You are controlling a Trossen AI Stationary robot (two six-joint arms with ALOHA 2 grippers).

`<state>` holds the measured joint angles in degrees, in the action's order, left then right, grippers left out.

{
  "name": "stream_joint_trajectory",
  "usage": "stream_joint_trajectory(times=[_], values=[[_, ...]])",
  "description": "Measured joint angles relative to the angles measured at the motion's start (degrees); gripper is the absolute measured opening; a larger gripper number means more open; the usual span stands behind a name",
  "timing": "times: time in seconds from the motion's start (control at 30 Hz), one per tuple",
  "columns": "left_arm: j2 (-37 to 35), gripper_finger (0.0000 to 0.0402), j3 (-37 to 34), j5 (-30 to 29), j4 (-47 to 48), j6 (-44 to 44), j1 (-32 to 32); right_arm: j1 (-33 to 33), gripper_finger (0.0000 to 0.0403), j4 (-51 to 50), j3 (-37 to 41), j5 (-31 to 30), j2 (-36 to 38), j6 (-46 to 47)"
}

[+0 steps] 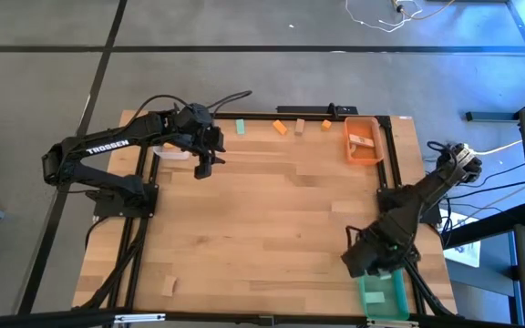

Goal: Sort & place blocks by color
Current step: Put the blue block into the green bin, then put the orange block into the transparent bin

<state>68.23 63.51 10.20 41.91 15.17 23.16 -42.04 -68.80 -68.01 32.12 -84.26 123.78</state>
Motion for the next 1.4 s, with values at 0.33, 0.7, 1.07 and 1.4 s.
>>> stream_joint_trajectory(times=[0.33,0.7,1.07,1.4], values=[[0.01,0.0153,0.00,0.00,0.00,-1.14,0.02,-4.18,0.0126,21.83,12.44,1.28,0.02,7.91],[0.01,0.0153,0.00,-0.02,0.00,-1.73,0.02,-4.17,0.0133,30.04,19.88,2.52,0.04,6.34],[0.02,0.0153,0.00,-0.69,0.00,-3.21,0.02,-4.17,0.0226,30.20,20.20,2.51,0.04,6.42],[0.51,0.0153,0.02,-11.14,-5.46,-15.48,2.11,-2.62,0.0225,20.17,12.78,-10.39,0.03,7.67]])
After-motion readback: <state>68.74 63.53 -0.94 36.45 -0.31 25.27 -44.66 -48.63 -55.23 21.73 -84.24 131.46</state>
